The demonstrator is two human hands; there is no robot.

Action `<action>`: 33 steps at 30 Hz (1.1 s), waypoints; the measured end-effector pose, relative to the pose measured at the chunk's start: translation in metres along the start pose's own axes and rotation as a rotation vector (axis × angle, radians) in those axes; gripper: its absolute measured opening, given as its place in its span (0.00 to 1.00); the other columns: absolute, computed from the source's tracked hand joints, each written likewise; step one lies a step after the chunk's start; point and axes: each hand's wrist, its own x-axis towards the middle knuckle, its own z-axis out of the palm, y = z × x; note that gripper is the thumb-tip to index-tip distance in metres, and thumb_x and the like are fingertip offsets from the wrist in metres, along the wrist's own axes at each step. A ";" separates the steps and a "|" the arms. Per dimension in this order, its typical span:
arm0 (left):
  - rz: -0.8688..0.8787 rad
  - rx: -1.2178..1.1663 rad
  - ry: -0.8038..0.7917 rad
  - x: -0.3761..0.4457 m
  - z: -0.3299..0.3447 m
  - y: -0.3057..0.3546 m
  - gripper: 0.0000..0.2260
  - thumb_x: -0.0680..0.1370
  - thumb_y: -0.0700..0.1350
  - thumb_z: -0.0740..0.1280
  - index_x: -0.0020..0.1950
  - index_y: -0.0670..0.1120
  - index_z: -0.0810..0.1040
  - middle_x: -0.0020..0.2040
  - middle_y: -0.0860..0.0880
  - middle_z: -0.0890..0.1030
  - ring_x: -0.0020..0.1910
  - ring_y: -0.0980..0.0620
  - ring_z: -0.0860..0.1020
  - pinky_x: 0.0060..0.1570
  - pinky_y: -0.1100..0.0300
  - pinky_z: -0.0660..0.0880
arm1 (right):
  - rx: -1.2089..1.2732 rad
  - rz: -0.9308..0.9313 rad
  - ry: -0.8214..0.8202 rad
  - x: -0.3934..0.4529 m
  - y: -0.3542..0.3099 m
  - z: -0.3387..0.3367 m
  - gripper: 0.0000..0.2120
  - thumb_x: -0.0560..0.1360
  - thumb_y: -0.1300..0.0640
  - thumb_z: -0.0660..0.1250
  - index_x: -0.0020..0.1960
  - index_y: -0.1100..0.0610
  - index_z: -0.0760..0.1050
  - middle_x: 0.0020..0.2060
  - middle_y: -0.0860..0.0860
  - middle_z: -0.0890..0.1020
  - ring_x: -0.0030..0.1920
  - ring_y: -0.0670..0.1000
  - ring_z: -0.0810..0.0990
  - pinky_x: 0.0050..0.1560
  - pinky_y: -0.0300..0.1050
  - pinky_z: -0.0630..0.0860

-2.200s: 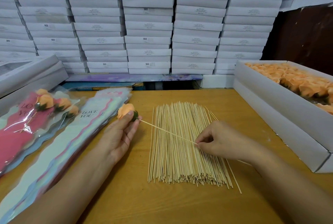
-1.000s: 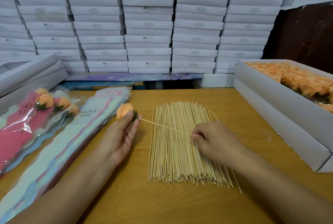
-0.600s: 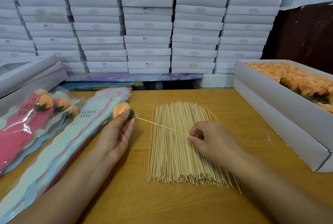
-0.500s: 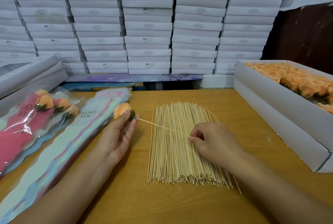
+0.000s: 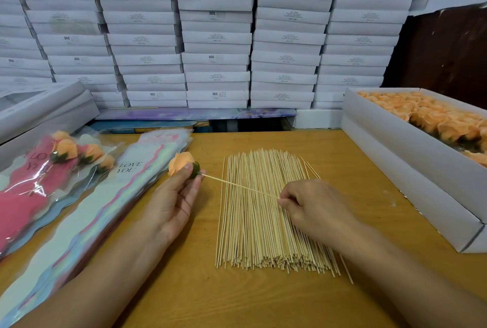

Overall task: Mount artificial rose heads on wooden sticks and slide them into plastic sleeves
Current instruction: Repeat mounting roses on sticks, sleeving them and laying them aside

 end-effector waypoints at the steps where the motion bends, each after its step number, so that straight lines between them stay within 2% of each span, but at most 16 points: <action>1: 0.001 0.000 -0.001 0.000 0.000 0.000 0.19 0.69 0.38 0.72 0.59 0.35 0.78 0.47 0.37 0.86 0.44 0.49 0.87 0.34 0.64 0.82 | -0.007 -0.008 0.001 0.000 -0.001 0.000 0.06 0.79 0.51 0.68 0.46 0.50 0.82 0.38 0.41 0.82 0.39 0.42 0.78 0.42 0.41 0.78; 7: -0.002 0.008 -0.008 -0.001 0.002 0.000 0.18 0.69 0.38 0.72 0.58 0.36 0.78 0.46 0.38 0.86 0.43 0.49 0.87 0.35 0.64 0.82 | -0.057 -0.035 -0.031 0.000 -0.002 -0.002 0.08 0.80 0.51 0.65 0.49 0.50 0.83 0.42 0.44 0.84 0.42 0.47 0.81 0.48 0.47 0.80; 10: -0.006 0.009 -0.010 -0.002 0.002 0.000 0.18 0.69 0.38 0.72 0.58 0.36 0.78 0.46 0.38 0.86 0.43 0.49 0.87 0.36 0.64 0.83 | -0.094 -0.047 -0.073 -0.001 -0.005 -0.004 0.10 0.81 0.51 0.63 0.50 0.51 0.82 0.41 0.46 0.84 0.42 0.49 0.82 0.45 0.49 0.80; 13: -0.005 0.006 -0.007 -0.002 0.002 0.000 0.19 0.69 0.38 0.72 0.58 0.36 0.78 0.46 0.38 0.86 0.43 0.49 0.87 0.37 0.63 0.83 | -0.130 -0.061 -0.113 -0.001 -0.006 -0.005 0.12 0.82 0.51 0.60 0.46 0.52 0.80 0.37 0.46 0.82 0.38 0.49 0.80 0.44 0.51 0.80; 19: -0.005 -0.004 -0.011 -0.002 0.001 0.001 0.19 0.70 0.38 0.72 0.60 0.36 0.78 0.47 0.38 0.86 0.44 0.49 0.87 0.36 0.63 0.82 | -0.119 -0.048 -0.130 -0.002 -0.008 -0.005 0.12 0.83 0.51 0.60 0.47 0.51 0.81 0.35 0.45 0.81 0.35 0.45 0.78 0.39 0.45 0.79; 23: 0.028 0.032 -0.017 -0.002 0.004 0.005 0.17 0.69 0.38 0.73 0.56 0.36 0.79 0.45 0.40 0.87 0.43 0.49 0.87 0.37 0.63 0.83 | 0.023 0.019 -0.180 0.000 -0.012 -0.014 0.09 0.80 0.48 0.65 0.50 0.48 0.84 0.34 0.39 0.80 0.28 0.40 0.76 0.29 0.33 0.69; 26: 0.023 0.081 -0.038 -0.004 0.008 0.006 0.14 0.69 0.39 0.73 0.54 0.36 0.80 0.45 0.40 0.87 0.42 0.49 0.87 0.38 0.62 0.83 | 0.141 0.036 -0.271 -0.002 -0.015 -0.019 0.08 0.78 0.49 0.68 0.49 0.48 0.85 0.33 0.38 0.80 0.29 0.36 0.77 0.24 0.31 0.67; 30: -0.018 0.162 -0.056 -0.004 0.009 0.010 0.13 0.71 0.39 0.72 0.53 0.37 0.80 0.46 0.40 0.86 0.41 0.50 0.87 0.40 0.61 0.83 | 0.362 0.044 -0.456 -0.005 -0.018 -0.025 0.06 0.78 0.53 0.70 0.48 0.51 0.86 0.32 0.41 0.84 0.27 0.38 0.78 0.27 0.32 0.70; 33: -0.052 0.287 -0.072 -0.007 0.009 0.016 0.18 0.69 0.43 0.74 0.56 0.38 0.80 0.48 0.39 0.86 0.40 0.50 0.87 0.36 0.62 0.83 | 0.577 0.123 -0.622 -0.005 -0.018 -0.032 0.03 0.77 0.59 0.71 0.48 0.57 0.84 0.37 0.51 0.87 0.33 0.44 0.83 0.32 0.36 0.77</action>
